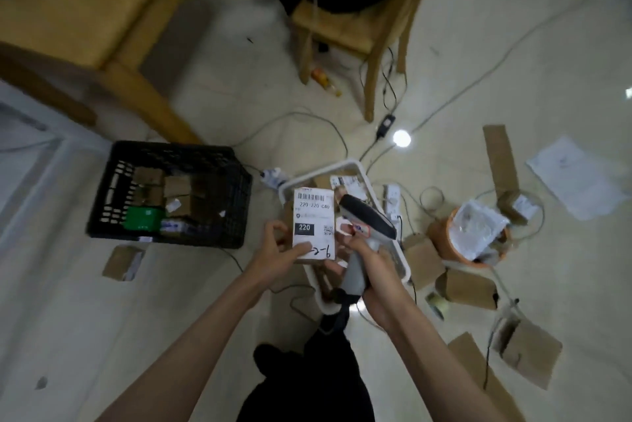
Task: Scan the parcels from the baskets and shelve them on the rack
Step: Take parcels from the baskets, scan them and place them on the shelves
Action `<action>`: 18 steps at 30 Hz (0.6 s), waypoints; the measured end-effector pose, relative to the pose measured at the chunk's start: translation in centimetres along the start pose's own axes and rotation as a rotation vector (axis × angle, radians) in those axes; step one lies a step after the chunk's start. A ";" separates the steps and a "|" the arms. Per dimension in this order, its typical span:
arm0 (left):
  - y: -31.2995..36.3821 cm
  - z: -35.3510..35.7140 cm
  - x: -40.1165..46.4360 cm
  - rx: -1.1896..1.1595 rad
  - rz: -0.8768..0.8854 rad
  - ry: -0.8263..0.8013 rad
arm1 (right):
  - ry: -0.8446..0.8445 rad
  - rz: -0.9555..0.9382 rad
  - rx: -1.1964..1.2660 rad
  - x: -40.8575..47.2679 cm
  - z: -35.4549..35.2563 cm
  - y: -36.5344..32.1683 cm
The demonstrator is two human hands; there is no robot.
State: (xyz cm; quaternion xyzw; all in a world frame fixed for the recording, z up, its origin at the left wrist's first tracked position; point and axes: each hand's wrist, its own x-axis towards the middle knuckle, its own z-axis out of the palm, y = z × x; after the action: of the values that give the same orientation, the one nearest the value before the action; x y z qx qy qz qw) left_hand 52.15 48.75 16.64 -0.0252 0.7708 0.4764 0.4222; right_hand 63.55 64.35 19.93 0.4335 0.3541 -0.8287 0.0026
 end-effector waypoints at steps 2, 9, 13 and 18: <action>0.6 -3.8 -2.9 -0.068 0.035 0.084 | -0.105 -0.026 -0.064 -1.9 3.9 -0.4; 0.8 -18.0 -14.0 -0.305 0.105 0.357 | -0.363 -0.076 -0.292 -8.9 19.1 -0.1; 0.6 -24.9 -20.5 -0.375 0.197 0.502 | -0.537 -0.088 -0.411 -12.9 27.3 1.2; 1.0 -33.2 -28.3 -0.366 0.336 0.732 | -0.680 -0.112 -0.544 -17.0 37.0 2.8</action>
State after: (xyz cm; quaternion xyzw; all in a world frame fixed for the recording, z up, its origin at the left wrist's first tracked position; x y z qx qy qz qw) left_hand 49.06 13.91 42.73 -0.1406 0.7659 0.6268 0.0268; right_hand 48.53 35.32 44.33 0.0998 0.5615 -0.7996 0.1881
